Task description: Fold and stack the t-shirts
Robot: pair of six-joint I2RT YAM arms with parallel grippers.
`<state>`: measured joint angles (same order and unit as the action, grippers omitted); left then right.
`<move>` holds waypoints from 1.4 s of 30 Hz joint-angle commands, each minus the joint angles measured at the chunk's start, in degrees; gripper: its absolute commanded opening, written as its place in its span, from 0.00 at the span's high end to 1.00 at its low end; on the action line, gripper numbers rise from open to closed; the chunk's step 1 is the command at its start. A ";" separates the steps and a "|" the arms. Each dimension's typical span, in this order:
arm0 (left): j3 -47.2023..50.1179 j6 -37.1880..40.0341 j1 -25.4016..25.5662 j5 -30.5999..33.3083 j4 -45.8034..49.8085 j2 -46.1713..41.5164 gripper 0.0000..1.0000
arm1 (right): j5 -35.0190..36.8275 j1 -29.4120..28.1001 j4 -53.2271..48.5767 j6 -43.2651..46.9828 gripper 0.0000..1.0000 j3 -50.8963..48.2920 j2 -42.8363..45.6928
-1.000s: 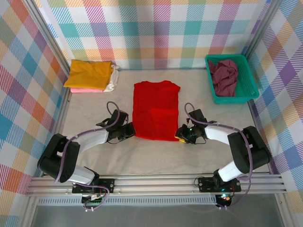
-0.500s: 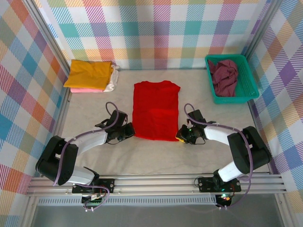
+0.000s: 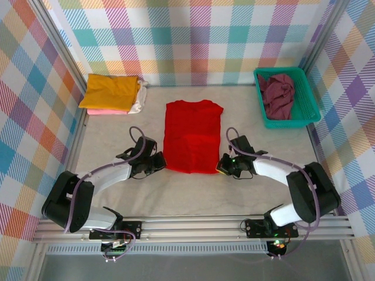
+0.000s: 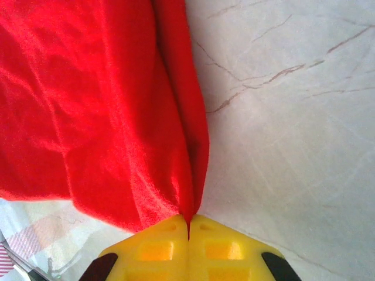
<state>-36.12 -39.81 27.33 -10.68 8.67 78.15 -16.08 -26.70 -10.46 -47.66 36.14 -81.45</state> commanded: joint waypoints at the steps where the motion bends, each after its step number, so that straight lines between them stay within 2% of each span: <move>1: 2.11 0.27 0.50 1.23 2.84 -2.96 1.00 | 2.44 -0.11 -3.73 1.73 1.00 -0.32 3.65; 8: 4.73 3.54 0.79 2.37 6.14 -6.28 1.00 | 0.39 -0.15 -1.67 1.35 1.00 -5.00 3.76; 16: 5.71 2.18 1.99 0.82 6.80 -9.00 1.00 | -1.10 -0.20 -2.99 0.32 1.00 -6.09 8.66; 22: 11.88 -1.29 8.66 0.01 5.51 -13.77 1.00 | -3.23 -1.87 -5.10 -0.39 1.00 -13.18 13.68; 27: 14.10 -6.17 14.50 2.72 12.39 -25.21 1.00 | -2.26 -5.74 -12.40 -1.69 1.00 -14.93 25.51; 30: 11.10 -5.09 15.27 3.09 16.34 -30.27 1.00 | -0.92 -6.17 -16.98 -2.00 1.00 -12.58 31.68; 33: 4.27 -0.89 15.29 2.09 19.62 -29.42 1.00 | 1.01 -6.16 -19.90 -0.99 1.00 -7.85 33.33; 38: -7.42 4.65 15.14 4.54 21.70 -24.05 1.00 | 4.64 -5.88 -20.01 0.73 1.00 1.31 28.29; 42: -11.61 7.85 12.49 6.08 19.14 -19.74 1.00 | 5.82 -3.63 -17.69 2.69 1.00 8.06 22.05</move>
<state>-45.82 -36.21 41.43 -6.39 27.33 56.25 -12.73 -31.68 -28.45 -47.42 39.97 -56.12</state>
